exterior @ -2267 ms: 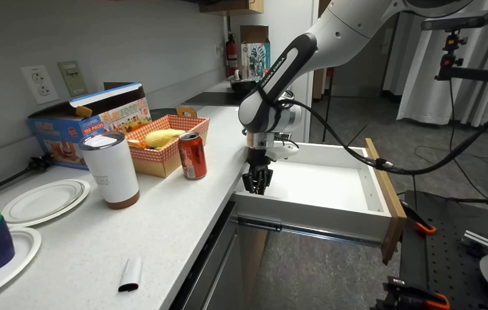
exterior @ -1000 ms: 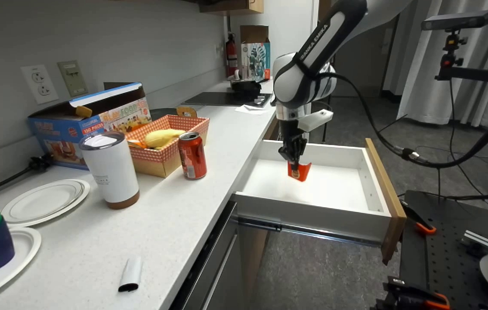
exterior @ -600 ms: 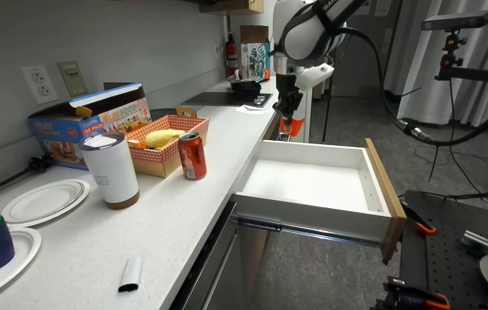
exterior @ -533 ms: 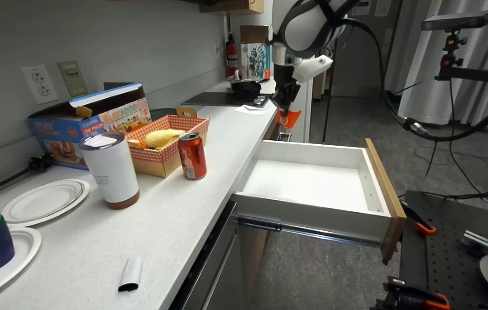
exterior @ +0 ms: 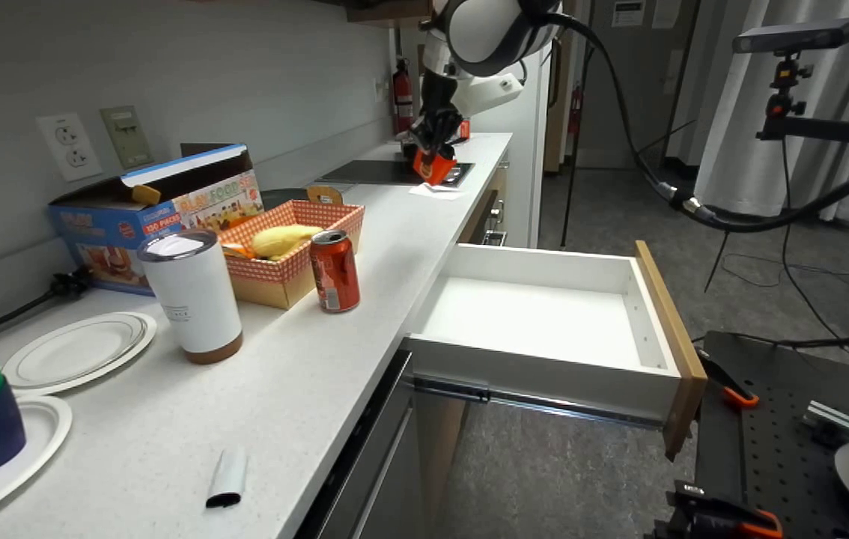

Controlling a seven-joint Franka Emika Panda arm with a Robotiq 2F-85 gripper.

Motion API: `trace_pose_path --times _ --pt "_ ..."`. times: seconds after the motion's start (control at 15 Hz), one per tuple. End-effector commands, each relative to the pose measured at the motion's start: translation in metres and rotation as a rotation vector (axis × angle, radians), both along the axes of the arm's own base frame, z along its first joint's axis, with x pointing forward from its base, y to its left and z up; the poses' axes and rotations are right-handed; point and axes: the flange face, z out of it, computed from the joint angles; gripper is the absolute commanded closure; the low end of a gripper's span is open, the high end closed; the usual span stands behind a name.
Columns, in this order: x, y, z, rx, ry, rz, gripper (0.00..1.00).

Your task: Open the drawer, remove all the objects and put them in the box, and then close the drawer

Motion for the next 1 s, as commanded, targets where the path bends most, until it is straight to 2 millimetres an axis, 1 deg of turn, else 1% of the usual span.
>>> trace_pose_path --times 0.0,0.2,0.33,0.67,0.87,0.93 --pt "0.046 0.030 0.016 0.007 -0.089 0.082 0.99" --pt "0.069 0.057 0.027 0.019 -0.130 0.149 0.99" --pt "0.082 0.074 0.025 0.055 -0.137 0.196 0.99" --pt "0.112 0.118 -0.001 0.135 -0.123 0.339 0.99" --pt "0.128 0.134 -0.023 0.155 -0.079 0.389 0.99" --pt "0.131 0.137 -0.029 0.165 -0.062 0.402 0.73"
